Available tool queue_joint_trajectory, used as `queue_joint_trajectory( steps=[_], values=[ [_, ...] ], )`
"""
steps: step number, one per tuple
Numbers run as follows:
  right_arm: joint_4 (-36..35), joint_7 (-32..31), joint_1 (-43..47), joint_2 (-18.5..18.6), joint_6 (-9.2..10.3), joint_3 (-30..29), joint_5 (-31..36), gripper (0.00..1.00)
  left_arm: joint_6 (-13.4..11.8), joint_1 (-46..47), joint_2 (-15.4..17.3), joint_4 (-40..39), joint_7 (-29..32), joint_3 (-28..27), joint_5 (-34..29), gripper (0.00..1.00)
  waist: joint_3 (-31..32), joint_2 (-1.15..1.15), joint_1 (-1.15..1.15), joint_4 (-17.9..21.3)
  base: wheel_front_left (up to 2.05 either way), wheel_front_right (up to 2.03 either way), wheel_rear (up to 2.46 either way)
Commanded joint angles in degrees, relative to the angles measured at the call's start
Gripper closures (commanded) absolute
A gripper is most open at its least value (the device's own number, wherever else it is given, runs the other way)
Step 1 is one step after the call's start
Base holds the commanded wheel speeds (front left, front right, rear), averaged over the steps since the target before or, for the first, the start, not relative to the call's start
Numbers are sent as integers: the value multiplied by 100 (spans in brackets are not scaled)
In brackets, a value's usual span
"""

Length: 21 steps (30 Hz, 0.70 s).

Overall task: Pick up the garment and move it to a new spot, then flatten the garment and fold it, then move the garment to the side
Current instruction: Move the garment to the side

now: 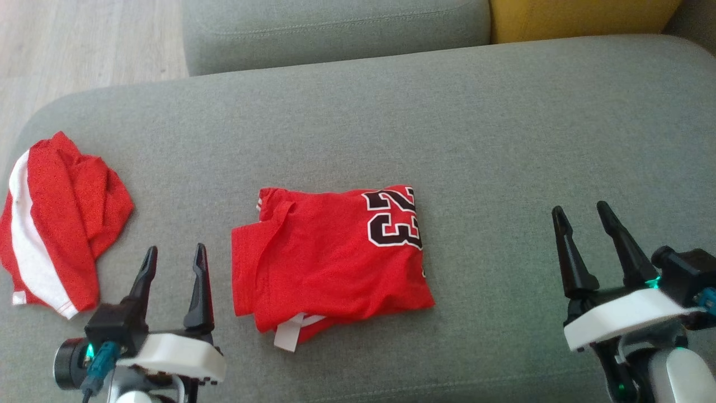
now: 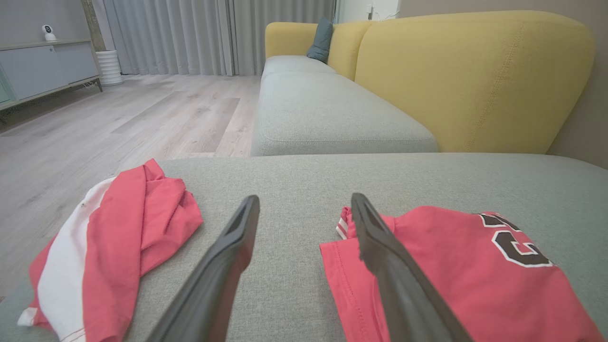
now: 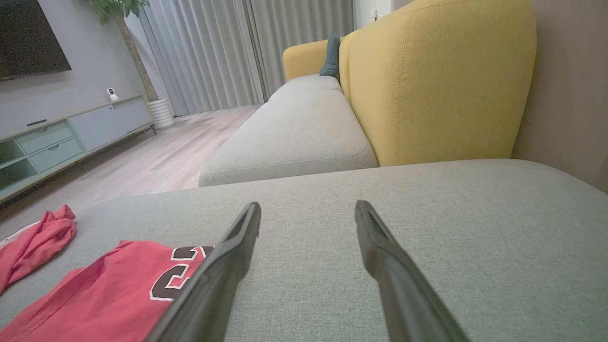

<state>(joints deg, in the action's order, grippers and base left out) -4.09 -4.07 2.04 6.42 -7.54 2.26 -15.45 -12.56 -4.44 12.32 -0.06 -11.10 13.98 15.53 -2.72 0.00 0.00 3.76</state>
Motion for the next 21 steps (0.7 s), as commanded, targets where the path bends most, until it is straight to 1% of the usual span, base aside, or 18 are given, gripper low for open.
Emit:
queue_joint_trajectory(
  steps=[1, 8, 12, 16, 21],
  values=[
    [-212, -11, -137, 69, 5, 101, 47, 0, -17, 243, 107, -218, 3, -204, -54, 0, -8, 0, 0, -4, 0, 0, 0],
    [-294, -104, -202, 139, 5, 149, 94, 0, -3, 467, 105, -288, -75, -155, -99, 0, -264, 0, 0, -123, 0, 0, 0],
    [-224, -216, -347, 249, 5, 406, 105, 0, 10, 673, 68, -324, -163, -128, -132, 0, -532, 0, 0, -259, 0, 0, 0],
    [107, -293, -577, 346, 5, 966, 41, 0, 36, 844, 2, -355, -244, -85, -150, 0, -803, 0, 0, -408, 0, 0, 0],
    [901, -255, -972, 276, 5, 1485, -150, 0, 102, 1061, -76, -289, -322, -35, -170, 0, -1047, 0, 0, -595, 0, 0, 0]
  ],
)
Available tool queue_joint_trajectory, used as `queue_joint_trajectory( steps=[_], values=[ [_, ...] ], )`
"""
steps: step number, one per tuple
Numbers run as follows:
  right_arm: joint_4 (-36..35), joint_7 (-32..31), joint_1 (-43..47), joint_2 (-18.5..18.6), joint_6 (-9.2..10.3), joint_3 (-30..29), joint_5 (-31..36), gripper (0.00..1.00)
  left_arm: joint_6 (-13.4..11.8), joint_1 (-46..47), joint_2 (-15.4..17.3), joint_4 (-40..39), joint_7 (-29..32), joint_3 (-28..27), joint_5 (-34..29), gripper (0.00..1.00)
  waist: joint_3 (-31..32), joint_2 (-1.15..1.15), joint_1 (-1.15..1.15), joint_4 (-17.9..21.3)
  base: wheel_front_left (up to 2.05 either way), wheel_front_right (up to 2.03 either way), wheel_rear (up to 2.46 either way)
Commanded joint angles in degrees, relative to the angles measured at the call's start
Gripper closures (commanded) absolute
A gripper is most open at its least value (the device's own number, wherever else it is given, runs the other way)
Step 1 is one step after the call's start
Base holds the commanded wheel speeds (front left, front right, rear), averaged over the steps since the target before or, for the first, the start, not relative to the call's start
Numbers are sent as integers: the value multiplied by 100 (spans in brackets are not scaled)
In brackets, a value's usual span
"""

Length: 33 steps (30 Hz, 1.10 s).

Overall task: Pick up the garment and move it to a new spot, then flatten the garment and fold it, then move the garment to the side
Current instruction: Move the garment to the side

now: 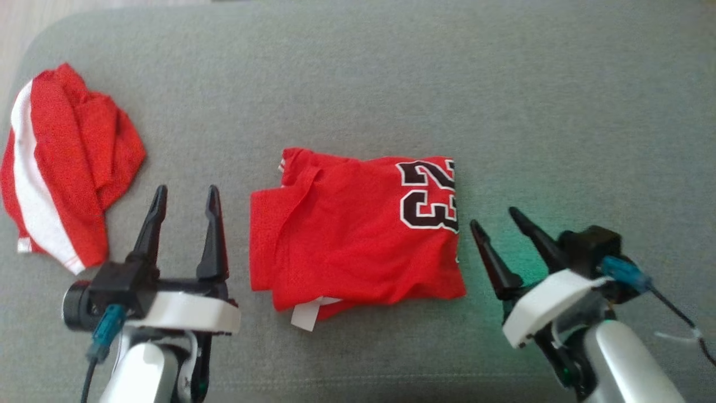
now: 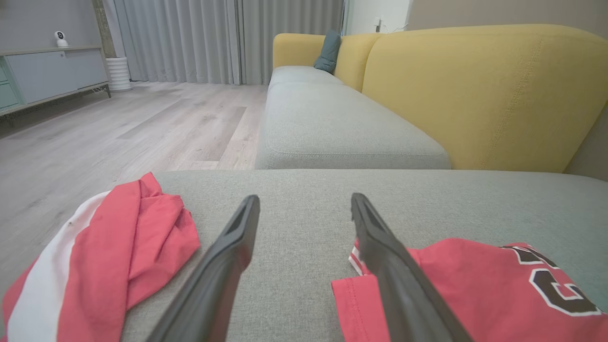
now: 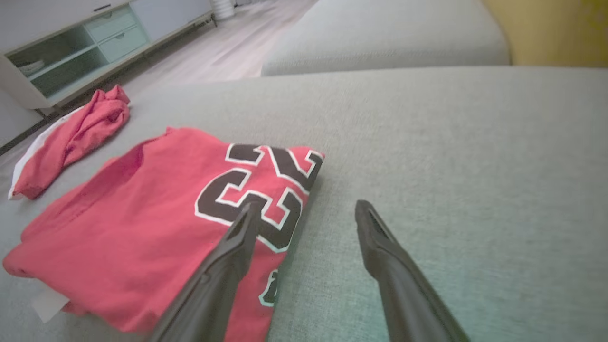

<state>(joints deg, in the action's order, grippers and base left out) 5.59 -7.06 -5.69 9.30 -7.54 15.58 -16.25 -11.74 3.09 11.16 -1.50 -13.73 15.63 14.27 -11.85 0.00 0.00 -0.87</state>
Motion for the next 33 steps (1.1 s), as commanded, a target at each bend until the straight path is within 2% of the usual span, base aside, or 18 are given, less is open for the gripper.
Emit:
queue_joint_trajectory(
  steps=[1, 9, 12, 17, 21, 33],
  values=[
    [105, 55, -285, -25, 5, 237, -91, 0, 33, 349, 27, -119, -70, -194, -50, 0, -171, 0, 0, -162, 0, 0, 0],
    [1293, -144, -811, -105, 5, 886, -405, 1, 104, 553, -62, 48, -118, -206, -95, 0, -372, 0, 0, -265, 0, 0, 0],
    [1525, -224, -947, -114, 5, 992, -516, 100, 127, 583, -81, 71, -123, -232, -116, 0, -395, 0, 0, -245, 0, 0, 0],
    [1625, -126, -1077, -71, 5, 1033, -560, 100, 131, 578, -90, 12, -125, -293, -192, 0, -387, 0, 0, -151, 0, 0, 0],
    [1617, -14, -1198, 11, 5, 1037, -558, 100, 140, 540, -68, -71, -126, -359, -266, 0, -380, 0, 0, 87, 0, 0, 0],
    [1520, 120, -1796, 611, 5, 1066, -539, 100, 293, 667, 14, -272, -125, -318, -401, 0, -561, 0, 0, 1374, 0, 0, 0]
  ],
)
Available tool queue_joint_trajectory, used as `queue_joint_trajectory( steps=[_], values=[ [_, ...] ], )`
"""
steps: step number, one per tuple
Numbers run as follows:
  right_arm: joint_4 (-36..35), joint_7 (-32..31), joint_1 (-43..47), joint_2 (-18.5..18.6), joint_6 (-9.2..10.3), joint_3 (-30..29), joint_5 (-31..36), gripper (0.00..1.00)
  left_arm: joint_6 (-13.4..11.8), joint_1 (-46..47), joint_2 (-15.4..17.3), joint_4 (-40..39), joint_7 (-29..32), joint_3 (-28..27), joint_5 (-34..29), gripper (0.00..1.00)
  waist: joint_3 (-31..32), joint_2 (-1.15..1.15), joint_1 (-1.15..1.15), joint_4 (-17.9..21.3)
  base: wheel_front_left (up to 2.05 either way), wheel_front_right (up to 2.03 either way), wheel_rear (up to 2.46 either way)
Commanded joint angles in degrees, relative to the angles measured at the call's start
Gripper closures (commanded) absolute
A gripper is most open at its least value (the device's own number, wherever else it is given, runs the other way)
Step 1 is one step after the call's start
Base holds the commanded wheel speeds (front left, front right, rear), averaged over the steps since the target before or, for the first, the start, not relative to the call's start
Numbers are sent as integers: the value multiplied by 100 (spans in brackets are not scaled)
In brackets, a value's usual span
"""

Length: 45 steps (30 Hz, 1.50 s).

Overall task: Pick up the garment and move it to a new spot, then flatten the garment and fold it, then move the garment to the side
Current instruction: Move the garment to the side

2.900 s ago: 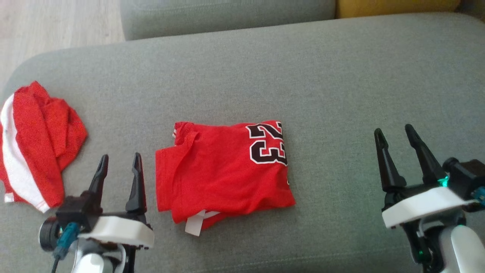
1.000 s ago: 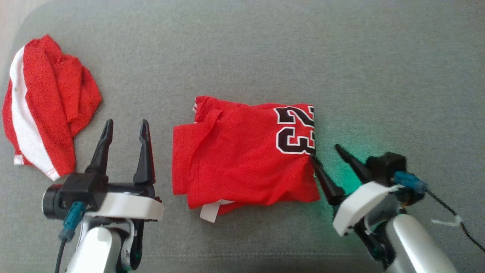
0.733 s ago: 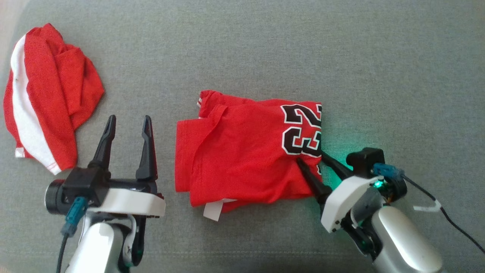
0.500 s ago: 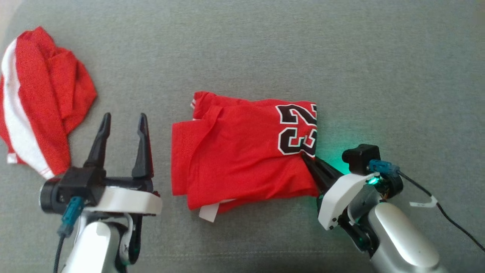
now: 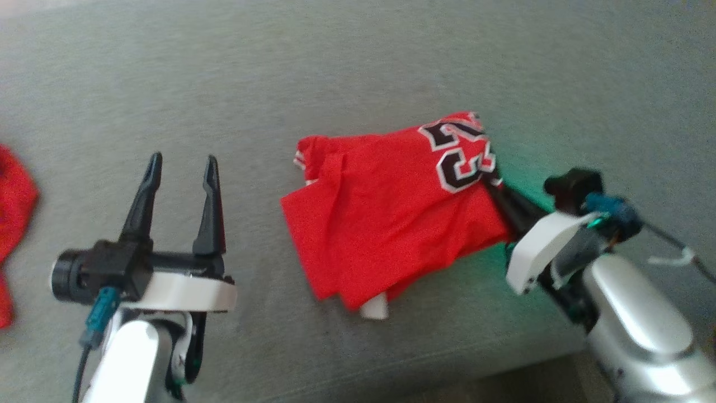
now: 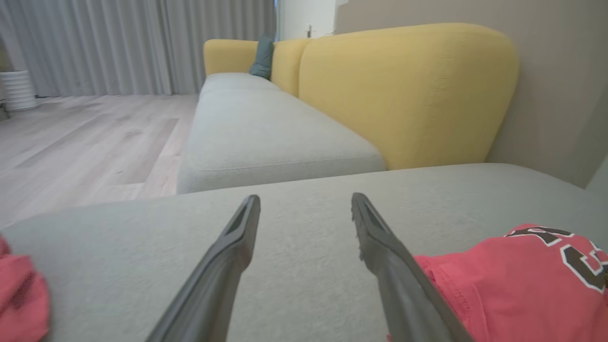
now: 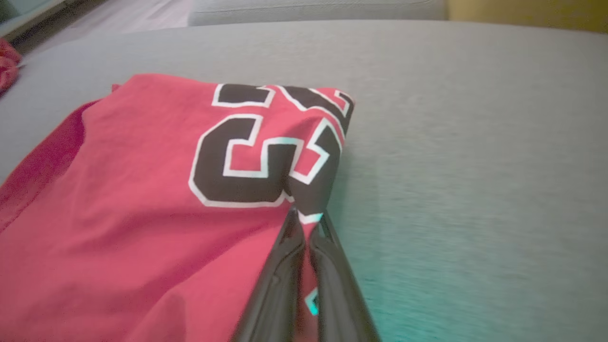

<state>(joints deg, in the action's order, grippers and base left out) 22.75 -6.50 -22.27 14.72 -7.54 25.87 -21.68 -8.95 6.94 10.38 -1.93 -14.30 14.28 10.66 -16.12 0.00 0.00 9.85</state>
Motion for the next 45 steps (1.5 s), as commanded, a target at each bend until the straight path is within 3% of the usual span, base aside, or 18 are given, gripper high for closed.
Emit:
queue_joint_trajectory(
  steps=[1, 13, 26, 37, 38, 40, 41, 42, 45],
  values=[
    [-204, 89, -224, 141, 5, 4, 13, 100, 40, 330, 114, -249, -61, -165, -51, 0, -201, 0, 0, 415, 0, 0, 0],
    [149, 614, -1456, 879, 5, -685, 7, 100, 327, 1190, 348, -623, 327, 164, -341, 0, -1041, 0, 0, 1365, 0, 0, 0],
    [229, 697, -2007, 1615, 5, -1619, 180, 100, 483, 1607, 486, -888, 569, 417, -525, 0, -1570, 0, 0, 1473, 0, 0, 0],
    [900, 996, -2191, 1243, 5, -2566, 943, 100, 562, 1922, 517, -972, 591, 527, -558, 0, -1951, 0, 0, 1203, 0, 0, 0],
    [963, 1045, -2215, 1191, 5, -2632, 1048, 90, 559, 1934, 518, -972, 588, 528, -555, 0, -1979, 0, 0, 1178, 0, 0, 0],
    [1069, 1141, -2254, 1080, 5, -2771, 1245, 56, 549, 1948, 523, -969, 580, 523, -547, 0, -2026, 0, 0, 1138, 0, 0, 0],
    [1130, 1163, -2264, 1027, 5, -2867, 1353, 24, 543, 1951, 526, -966, 574, 518, -541, 0, -2044, 0, 0, 1123, 0, 0, 0],
    [1167, 1202, -2269, 970, 5, -2943, 1464, 3, 538, 1951, 532, -961, 565, 512, -534, 0, -2054, 0, 0, 1110, 0, 0, 0],
    [1239, 1309, -2221, 788, 5, -3237, 1738, 0, 515, 1944, 546, -948, 539, 493, -517, 0, -2067, 0, 0, 1090, 0, 0, 0]
  ],
)
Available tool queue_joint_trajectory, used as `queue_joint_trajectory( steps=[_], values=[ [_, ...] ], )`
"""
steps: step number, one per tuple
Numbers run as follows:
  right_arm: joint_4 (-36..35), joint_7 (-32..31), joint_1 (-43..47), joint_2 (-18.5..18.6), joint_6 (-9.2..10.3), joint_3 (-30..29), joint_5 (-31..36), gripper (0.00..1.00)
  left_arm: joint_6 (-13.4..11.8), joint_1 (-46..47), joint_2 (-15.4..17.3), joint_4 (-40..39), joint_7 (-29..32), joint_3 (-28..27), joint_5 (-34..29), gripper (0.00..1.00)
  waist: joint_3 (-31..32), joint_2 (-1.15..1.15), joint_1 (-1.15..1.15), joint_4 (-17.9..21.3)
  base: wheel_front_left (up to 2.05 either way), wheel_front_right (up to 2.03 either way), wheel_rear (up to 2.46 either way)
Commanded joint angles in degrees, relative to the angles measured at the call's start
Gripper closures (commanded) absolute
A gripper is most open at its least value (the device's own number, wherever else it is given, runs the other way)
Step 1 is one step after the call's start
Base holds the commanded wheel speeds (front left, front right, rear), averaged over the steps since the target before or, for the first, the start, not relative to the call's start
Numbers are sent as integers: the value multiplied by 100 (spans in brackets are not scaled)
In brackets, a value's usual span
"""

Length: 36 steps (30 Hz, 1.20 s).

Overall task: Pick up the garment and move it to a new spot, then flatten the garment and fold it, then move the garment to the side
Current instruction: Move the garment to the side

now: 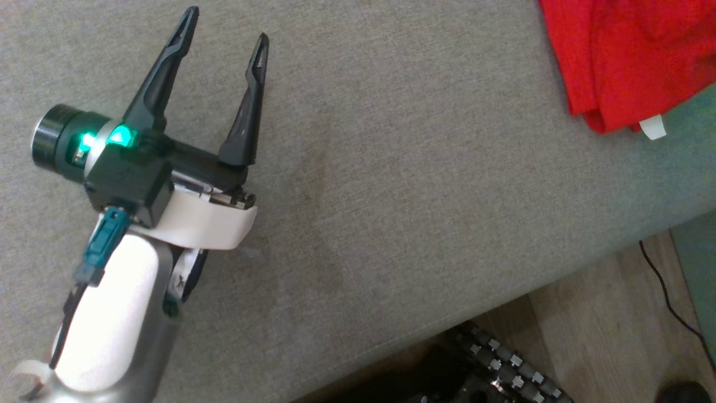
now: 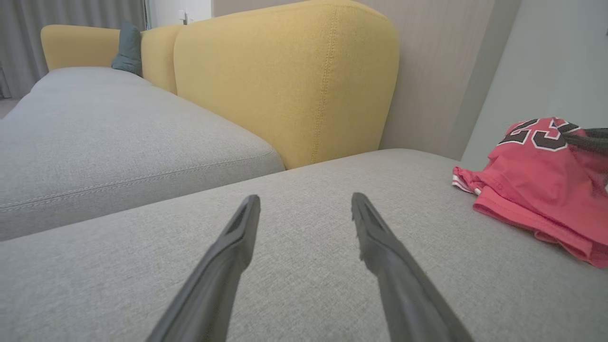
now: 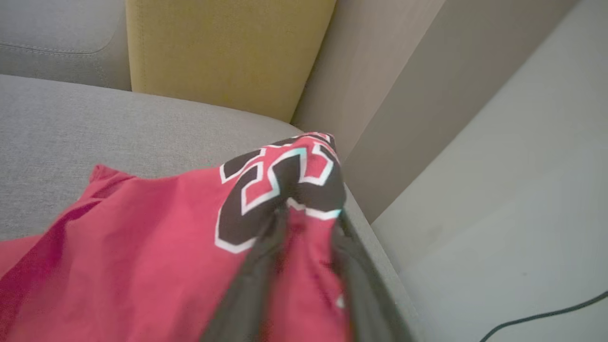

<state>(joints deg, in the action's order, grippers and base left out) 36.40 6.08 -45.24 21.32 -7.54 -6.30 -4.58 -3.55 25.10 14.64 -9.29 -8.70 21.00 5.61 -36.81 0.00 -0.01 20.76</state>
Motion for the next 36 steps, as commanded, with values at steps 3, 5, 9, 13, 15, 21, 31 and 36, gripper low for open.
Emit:
queue_joint_trajectory(
  steps=[3, 5, 9, 13, 15, 21, 31, 36],
  values=[
    [-116, 114, 202, -43, 5, -273, 202, 0, -37, 114, 140, -180, -55, -204, 20, 0, 28, 0, 1, -2, 0, 0, 0],
    [-134, 172, 315, -129, 5, -378, 246, 0, -53, 93, 148, -144, -80, -222, 43, 0, 77, 0, 1, 6, 0, 0, 0],
    [-208, 291, 597, -297, 5, -489, 271, 0, -101, 5, 163, -45, -147, -277, 106, 0, 263, 0, 1, 35, 0, 0, 0],
    [-482, 490, 969, -545, 5, -321, 163, 0, -165, -189, 143, 90, -229, -314, 200, 0, 591, 0, 1, 22, 0, 0, 0],
    [-706, 560, 1192, -685, 5, -145, 87, 0, -224, -322, 107, 145, -265, -334, 255, 0, 766, 0, 1, -11, 0, 0, 0],
    [-1577, 599, 1945, -1146, 5, 405, -116, 0, -356, -717, -41, 340, -394, -373, 460, 0, 1325, 0, 1, -341, 0, 0, 0],
    [-2541, 182, 2667, -1428, 5, 1102, -368, 0, -506, -1317, -211, 675, -527, -547, 828, 0, 2001, 0, 1, -1103, 0, 0, 0],
    [-2871, -3, 2946, -1482, 5, 1206, -411, 0, -606, -1566, -210, 864, -574, -708, 921, 0, 2254, 0, 1, -1469, 0, 0, 0]
  ],
)
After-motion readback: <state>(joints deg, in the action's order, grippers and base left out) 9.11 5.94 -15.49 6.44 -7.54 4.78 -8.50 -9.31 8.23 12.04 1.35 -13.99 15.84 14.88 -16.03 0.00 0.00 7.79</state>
